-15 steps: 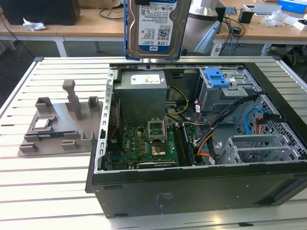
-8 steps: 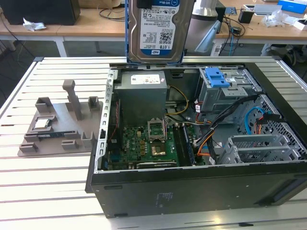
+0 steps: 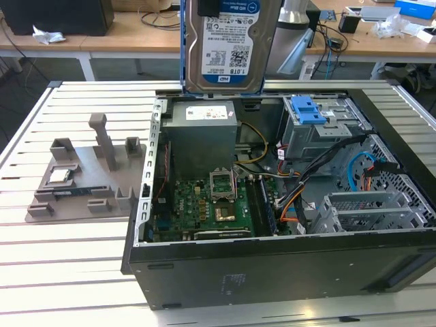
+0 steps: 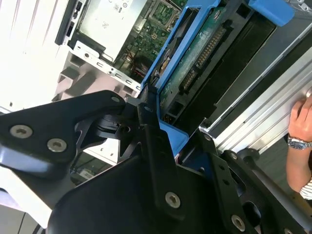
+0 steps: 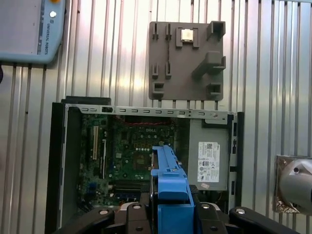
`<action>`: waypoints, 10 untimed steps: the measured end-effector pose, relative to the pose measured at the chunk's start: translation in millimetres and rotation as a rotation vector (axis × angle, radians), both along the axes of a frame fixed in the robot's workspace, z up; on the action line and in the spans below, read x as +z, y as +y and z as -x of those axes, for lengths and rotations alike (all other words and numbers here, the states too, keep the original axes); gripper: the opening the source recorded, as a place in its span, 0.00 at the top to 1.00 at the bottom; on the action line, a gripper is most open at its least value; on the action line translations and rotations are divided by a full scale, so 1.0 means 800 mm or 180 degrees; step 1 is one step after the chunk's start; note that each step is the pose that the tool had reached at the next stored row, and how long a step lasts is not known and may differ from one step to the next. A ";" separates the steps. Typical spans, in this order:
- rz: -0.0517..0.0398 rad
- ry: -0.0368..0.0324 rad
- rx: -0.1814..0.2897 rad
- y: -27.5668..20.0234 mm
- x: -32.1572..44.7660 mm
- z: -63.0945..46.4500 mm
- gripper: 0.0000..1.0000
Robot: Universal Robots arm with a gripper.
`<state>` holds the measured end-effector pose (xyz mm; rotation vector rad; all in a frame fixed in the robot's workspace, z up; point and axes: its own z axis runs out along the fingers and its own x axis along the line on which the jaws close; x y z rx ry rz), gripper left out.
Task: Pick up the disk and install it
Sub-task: 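Pick up the disk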
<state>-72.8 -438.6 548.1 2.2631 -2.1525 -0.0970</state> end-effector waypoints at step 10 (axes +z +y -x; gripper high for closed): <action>0.0001 0.0005 0.0000 -0.0173 -0.0074 -0.022 0.63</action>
